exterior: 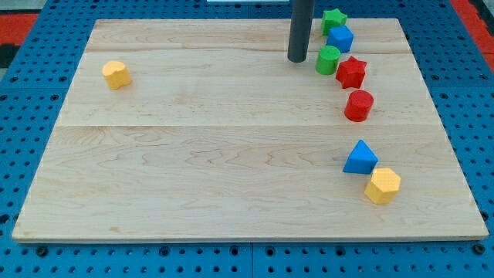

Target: Slide yellow heart to the red circle

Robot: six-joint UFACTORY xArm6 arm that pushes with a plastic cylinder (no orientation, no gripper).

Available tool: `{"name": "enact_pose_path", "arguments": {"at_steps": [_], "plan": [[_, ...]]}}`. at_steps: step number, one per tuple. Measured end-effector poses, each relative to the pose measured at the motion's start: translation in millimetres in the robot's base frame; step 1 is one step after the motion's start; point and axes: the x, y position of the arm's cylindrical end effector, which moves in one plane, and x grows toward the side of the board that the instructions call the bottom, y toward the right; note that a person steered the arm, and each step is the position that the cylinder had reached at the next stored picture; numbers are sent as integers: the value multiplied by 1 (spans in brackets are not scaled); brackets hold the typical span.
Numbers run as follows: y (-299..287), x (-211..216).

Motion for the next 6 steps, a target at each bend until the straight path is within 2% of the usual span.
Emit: {"name": "enact_pose_path", "arguments": {"at_steps": [2,3,6], "plan": [[-36,2],[-80,-17],[-242,-9]]}}
